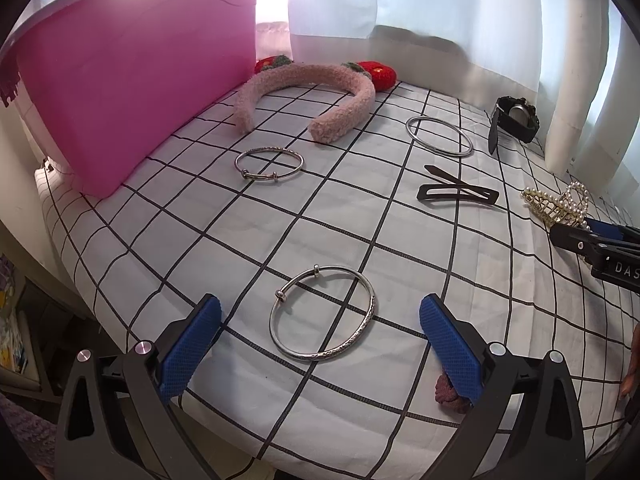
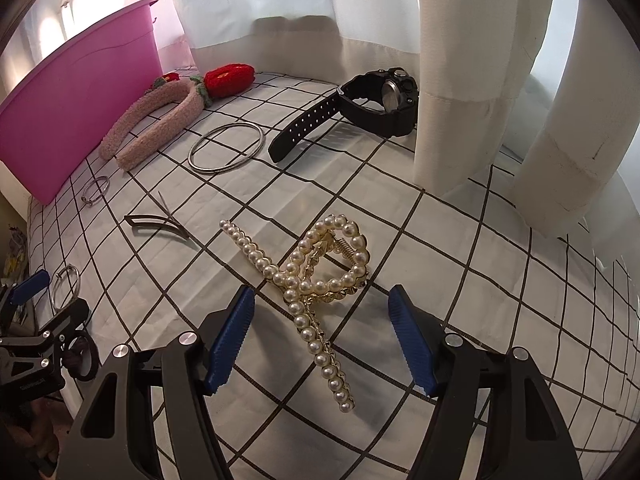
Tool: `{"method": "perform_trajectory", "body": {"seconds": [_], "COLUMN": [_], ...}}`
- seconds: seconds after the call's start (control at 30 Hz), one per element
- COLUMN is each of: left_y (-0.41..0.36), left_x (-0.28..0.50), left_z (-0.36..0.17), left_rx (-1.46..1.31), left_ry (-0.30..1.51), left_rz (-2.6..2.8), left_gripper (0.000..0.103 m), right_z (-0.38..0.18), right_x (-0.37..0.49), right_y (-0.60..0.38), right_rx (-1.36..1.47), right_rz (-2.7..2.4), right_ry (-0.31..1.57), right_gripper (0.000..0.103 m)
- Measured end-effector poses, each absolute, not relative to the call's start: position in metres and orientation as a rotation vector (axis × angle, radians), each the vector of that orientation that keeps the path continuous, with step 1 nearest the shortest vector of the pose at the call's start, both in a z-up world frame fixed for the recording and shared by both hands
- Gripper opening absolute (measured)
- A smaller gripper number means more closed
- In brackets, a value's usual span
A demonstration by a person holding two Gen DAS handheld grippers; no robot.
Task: Organize jewelry
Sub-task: 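Move left tool to the silver bangle while right tool approaches the pearl claw clip, then close left tool on the silver bangle while right tool grips the pearl claw clip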
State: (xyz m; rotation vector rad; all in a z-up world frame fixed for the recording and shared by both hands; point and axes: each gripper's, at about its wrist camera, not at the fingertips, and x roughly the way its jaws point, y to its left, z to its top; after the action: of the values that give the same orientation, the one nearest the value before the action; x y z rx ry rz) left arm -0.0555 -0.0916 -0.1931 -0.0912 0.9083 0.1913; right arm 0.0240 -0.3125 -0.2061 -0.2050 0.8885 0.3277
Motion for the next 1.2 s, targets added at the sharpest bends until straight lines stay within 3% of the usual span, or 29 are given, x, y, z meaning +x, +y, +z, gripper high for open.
{"method": "perform_trajectory", "body": {"seconds": [0.57,0.67,0.73,0.87,0.93,1.2], "left_y": [-0.094,-0.096,-0.101,-0.107,-0.108,-0.106], "left_x": [-0.055,-0.057,-0.06,-0.062,-0.062,-0.061], "left_z": [-0.193,-0.192,-0.19,-0.188,-0.187,-0.185], "left_rx": [-0.087,-0.076,-0.059,-0.051,-0.043,-0.049], "left_ry": [0.885,0.874,0.863,0.854,0.849,0.862], "left_rz": [0.19,0.166,0.144,0.117,0.109,0.111], "left_gripper": [0.096,0.089,0.077,0.064,0.047,0.047], "right_z": [-0.209,-0.208,-0.208,-0.206,-0.206,-0.204], "right_x": [0.027,0.026,0.026,0.022,0.021,0.018], "right_y": [-0.306,-0.305,-0.305,-0.302,-0.301,-0.305], "right_rx": [-0.226,-0.227,-0.227,-0.239,-0.242,-0.213], "right_rz": [0.314,0.32,0.324,0.342,0.344,0.347], "right_ry": [0.851,0.851,0.851,0.838,0.836,0.826], "right_gripper": [0.071,0.071,0.07,0.054,0.052,0.051]}}
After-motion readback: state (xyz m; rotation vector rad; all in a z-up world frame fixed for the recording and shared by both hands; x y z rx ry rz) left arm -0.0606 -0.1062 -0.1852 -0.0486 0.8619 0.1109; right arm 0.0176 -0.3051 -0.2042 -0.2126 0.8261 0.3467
